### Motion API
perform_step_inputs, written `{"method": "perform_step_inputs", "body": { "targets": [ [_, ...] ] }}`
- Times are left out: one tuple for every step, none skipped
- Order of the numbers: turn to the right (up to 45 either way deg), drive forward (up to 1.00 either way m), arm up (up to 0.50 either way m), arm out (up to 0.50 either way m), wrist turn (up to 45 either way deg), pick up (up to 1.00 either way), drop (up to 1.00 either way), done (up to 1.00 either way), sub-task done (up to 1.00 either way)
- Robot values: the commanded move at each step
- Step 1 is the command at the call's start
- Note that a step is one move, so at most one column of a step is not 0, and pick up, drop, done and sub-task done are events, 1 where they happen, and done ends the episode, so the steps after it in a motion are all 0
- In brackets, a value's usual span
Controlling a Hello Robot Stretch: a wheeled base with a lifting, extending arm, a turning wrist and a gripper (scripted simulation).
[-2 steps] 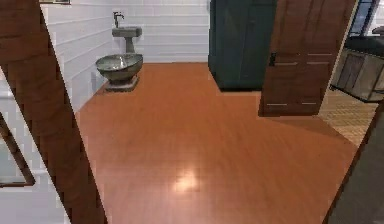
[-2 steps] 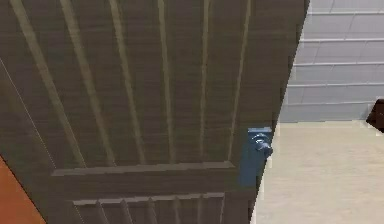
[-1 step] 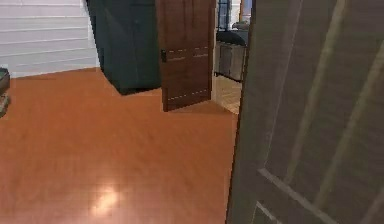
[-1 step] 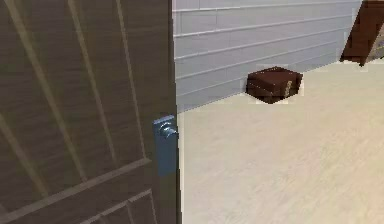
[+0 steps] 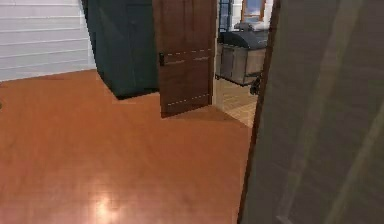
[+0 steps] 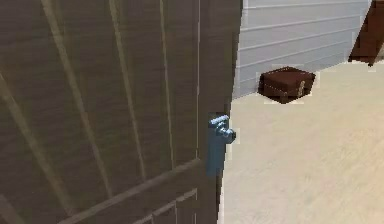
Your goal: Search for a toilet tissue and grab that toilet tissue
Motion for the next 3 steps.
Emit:
{"method": "perform_step_inputs", "body": {
  "targets": [
    [-39.0,0.0,0.0,0.0,0.0,0.0,0.0,0.0,0.0],
    [-3.0,0.0,0.0,0.0,0.0,0.0,0.0,0.0,0.0],
    [0.0,1.0,0.0,0.0,0.0,0.0,0.0,0.0,0.0]
  ]
}}
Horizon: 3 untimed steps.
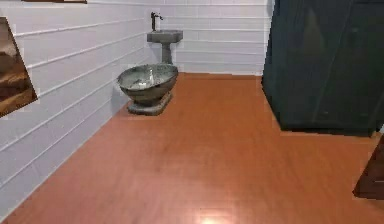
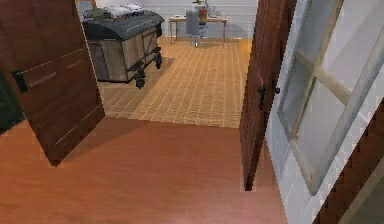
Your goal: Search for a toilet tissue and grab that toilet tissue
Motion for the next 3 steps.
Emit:
{"method": "perform_step_inputs", "body": {
  "targets": [
    [0.0,1.0,0.0,0.0,0.0,0.0,0.0,0.0,0.0],
    [0.0,1.0,0.0,0.0,0.0,0.0,0.0,0.0,0.0],
    [3.0,0.0,0.0,0.0,0.0,0.0,0.0,0.0,0.0]
  ]
}}
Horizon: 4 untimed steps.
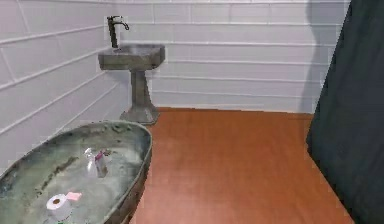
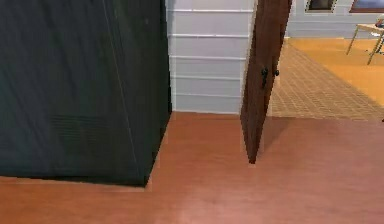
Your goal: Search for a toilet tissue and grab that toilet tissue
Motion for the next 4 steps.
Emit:
{"method": "perform_step_inputs", "body": {
  "targets": [
    [0.0,0.35,0.0,0.0,0.0,0.0,0.0,0.0,0.0],
    [-45.0,0.0,0.0,0.0,0.0,0.0,0.0,0.0,0.0],
    [-45.0,0.0,0.0,0.0,0.0,0.0,0.0,0.0,0.0],
    [-45.0,0.0,0.0,0.0,0.0,0.0,0.0,0.0,0.0]
  ]
}}
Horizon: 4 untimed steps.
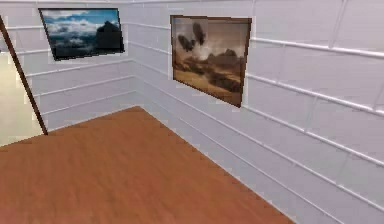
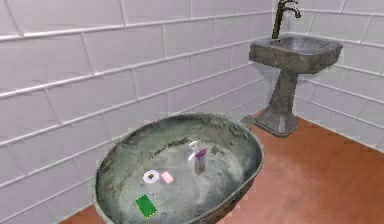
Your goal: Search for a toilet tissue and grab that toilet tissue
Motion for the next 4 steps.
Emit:
{"method": "perform_step_inputs", "body": {
  "targets": [
    [-9.0,0.0,0.0,0.0,0.0,0.0,0.0,0.0,0.0],
    [45.0,0.0,0.0,0.0,0.0,0.0,0.0,0.0,0.0],
    [30.0,0.0,0.0,0.0,0.0,0.0,0.0,0.0,0.0],
    [0.0,0.25,0.0,0.0,0.0,0.0,0.0,0.0,0.0]
  ]
}}
